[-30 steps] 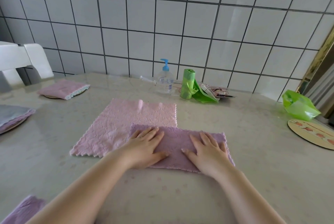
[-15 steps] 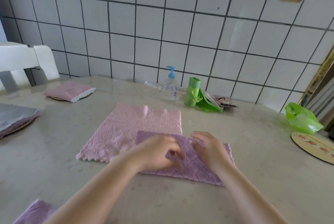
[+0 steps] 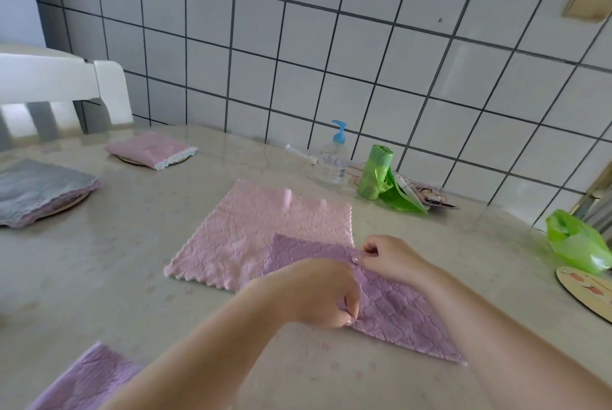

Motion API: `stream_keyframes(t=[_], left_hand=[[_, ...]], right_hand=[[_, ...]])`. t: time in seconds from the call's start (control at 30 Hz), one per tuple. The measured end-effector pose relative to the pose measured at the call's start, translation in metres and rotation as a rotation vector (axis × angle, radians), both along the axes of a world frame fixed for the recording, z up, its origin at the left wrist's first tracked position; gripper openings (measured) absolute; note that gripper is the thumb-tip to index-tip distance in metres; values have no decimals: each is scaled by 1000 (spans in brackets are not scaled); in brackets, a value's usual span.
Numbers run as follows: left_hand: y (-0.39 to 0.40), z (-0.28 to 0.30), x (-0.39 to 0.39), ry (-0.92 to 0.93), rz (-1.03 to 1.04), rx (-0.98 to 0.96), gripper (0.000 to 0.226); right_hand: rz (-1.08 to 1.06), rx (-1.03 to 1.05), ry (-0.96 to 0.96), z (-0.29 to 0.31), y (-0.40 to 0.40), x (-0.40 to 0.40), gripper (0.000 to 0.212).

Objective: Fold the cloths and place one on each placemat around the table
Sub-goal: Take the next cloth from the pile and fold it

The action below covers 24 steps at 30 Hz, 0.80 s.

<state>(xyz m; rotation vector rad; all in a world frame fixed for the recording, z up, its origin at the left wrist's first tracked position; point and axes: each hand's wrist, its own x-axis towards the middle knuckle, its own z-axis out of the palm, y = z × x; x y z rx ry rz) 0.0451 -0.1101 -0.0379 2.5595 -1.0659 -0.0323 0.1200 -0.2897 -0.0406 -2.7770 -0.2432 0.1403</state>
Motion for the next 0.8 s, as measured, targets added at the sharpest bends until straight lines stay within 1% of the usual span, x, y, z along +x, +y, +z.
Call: stream_keyframes(t=[0.13,0.2,0.27,0.33,0.4,0.47,0.53,0.6,0.63,0.7,0.8], left_hand=[[7,16,3,-71,43,-76,15],[13,25,7,-103,80,-110,14],[19,34,8,-107,122,-180,13],[25,42,7,-83,161,-248,10],[31,49,6,31,204,-352,8],[36,53,4,189,230,-474,12],[40,57,2,375,218,-583,14],[43,63,-1,510,190,-625,15],[43,65,-3,544,185,-629,16],[44,69,-4,550,202,-678,16],[42,69,0,473,285,-856,10]], right_hand=[[-9,229,-43,22,-6,-11,22],[-28,352,-40,37,-10,-19,18],[-49,407,-38,50,-16,-26,12],[-68,504,13,61,-23,-33,13],[-66,642,114,67,-29,-39,27],[-66,729,201,71,-34,-43,42],[-69,785,283,72,-37,-49,44],[-76,816,320,72,-37,-53,40],[-79,829,320,71,-37,-55,36],[-86,866,292,71,-35,-58,29],[-92,930,227,74,-31,-59,24]])
